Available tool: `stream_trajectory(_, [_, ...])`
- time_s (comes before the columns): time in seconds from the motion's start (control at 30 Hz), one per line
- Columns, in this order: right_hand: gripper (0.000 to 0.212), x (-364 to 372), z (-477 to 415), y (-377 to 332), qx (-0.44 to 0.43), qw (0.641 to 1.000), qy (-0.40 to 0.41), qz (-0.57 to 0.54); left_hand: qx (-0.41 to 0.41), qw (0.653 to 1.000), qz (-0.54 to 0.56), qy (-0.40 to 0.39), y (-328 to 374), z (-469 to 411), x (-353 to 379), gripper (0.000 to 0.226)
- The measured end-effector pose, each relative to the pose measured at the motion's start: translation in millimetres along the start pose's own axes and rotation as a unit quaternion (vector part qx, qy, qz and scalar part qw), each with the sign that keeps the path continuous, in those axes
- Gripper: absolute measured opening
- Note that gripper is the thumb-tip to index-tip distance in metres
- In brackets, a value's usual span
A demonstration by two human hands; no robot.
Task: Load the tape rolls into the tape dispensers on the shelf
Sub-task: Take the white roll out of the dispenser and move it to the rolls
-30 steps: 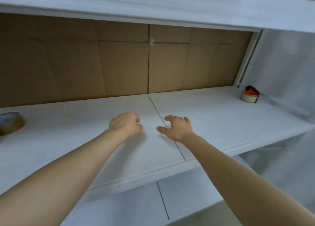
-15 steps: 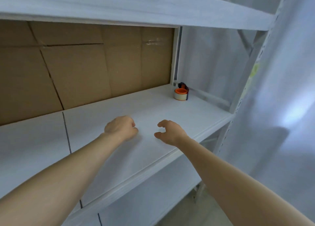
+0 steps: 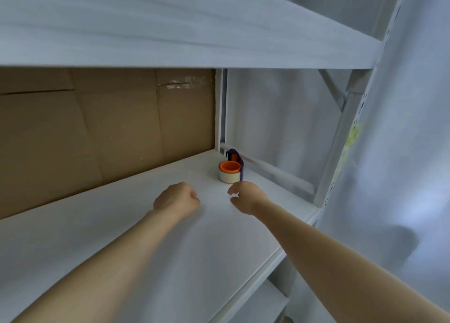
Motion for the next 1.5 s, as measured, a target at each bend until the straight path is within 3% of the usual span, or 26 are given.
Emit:
stream_trajectory(0.3, [0.034,-16.0,-89.9,29.9,-0.024,0.999,0.030,0.006,-0.026,1.000,0.001,-0.007,33.9,-52.2,10.4,0.021])
stream_trajectory(0.5, [0.055,-20.8,-143.4,37.1,-0.112,0.986,0.002,0.123,-0.108,0.993,0.031,0.021,43.1,-56.6,8.0,0.020])
stream_trajectory(0.63, [0.039,-14.8,-159.3,44.5,-0.163,0.965,-0.055,0.198,-0.170,0.983,0.059,0.019,57.4,-49.6,13.4,0.017])
stream_trajectory(0.8, [0.028,-10.8,-142.7,46.9,-0.267,0.951,-0.098,0.122,-0.251,0.960,0.120,0.033,71.2,-33.3,30.6,0.020])
stream_trajectory(0.9, [0.036,-7.8,-117.6,44.1,-0.331,0.935,-0.115,0.045,-0.315,0.931,0.179,0.043,73.0,-16.9,48.9,0.020])
stream_trajectory(0.97, [0.037,-8.7,-106.6,42.2,-0.324,0.932,-0.134,-0.089,-0.364,0.894,0.254,0.063,74.7,-5.8,59.6,0.023])
stream_trajectory(1.1, [0.040,-10.8,-95.9,42.6,-0.242,0.881,-0.199,-0.353,-0.409,0.751,0.508,0.101,86.3,7.7,68.2,0.031])
stream_trajectory(1.17, [0.042,-11.1,-92.7,44.5,-0.215,0.847,-0.229,-0.429,-0.395,0.706,0.577,0.113,90.0,9.5,65.7,0.037])
stream_trajectory(1.27, [0.026,-14.0,-85.5,45.9,-0.198,0.808,-0.251,-0.495,-0.350,0.698,0.615,0.112,95.0,8.3,60.3,0.030])
stream_trajectory(1.5, [0.015,-10.9,-72.1,45.6,-0.190,0.793,-0.252,-0.521,-0.263,0.664,0.687,0.135,97.3,4.1,55.9,0.032])
Point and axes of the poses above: each hand's wrist, its own z-axis away from the middle knuckle, its own x-axis out of the palm, y = z × x, the point moved 6 cm from there along -z, towards the middle knuckle, and after that the axes turned 12 degrees about -z, right-handed, at the moved point
